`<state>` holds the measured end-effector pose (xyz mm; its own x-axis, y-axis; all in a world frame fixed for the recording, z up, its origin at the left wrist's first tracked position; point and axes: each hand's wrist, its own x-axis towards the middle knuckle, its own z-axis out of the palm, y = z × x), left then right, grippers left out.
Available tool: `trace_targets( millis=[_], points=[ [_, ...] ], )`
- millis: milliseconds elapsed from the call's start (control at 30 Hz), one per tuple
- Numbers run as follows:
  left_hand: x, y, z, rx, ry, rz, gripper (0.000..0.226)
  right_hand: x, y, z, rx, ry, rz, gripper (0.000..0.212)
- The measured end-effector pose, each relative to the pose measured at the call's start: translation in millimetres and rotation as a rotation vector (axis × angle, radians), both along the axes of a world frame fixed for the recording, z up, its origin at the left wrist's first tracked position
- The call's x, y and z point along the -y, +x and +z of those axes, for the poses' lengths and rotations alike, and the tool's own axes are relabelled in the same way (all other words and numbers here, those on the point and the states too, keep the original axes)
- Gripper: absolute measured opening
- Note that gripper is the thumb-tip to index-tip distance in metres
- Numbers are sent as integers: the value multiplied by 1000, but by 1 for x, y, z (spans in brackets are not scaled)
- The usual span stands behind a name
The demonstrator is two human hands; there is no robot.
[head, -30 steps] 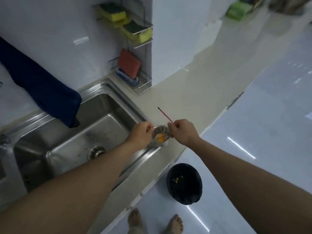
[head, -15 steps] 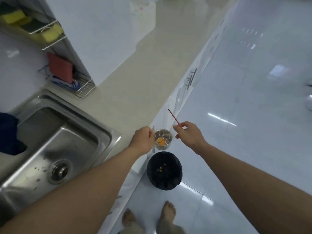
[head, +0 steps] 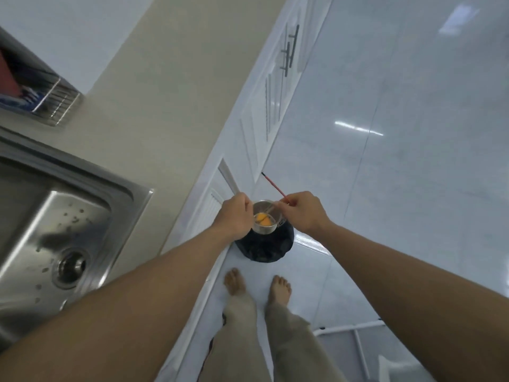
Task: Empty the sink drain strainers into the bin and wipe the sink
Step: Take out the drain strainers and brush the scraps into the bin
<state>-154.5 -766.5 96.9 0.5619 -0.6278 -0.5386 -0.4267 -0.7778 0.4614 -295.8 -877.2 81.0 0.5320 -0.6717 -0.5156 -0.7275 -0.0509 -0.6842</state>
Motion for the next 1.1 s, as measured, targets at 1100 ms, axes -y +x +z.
trace_targets(
  millis=[1100],
  points=[
    [-28, 7, -217, -128, 242, -30, 29, -46, -30, -193, -339, -132, 430, 23]
  ],
)
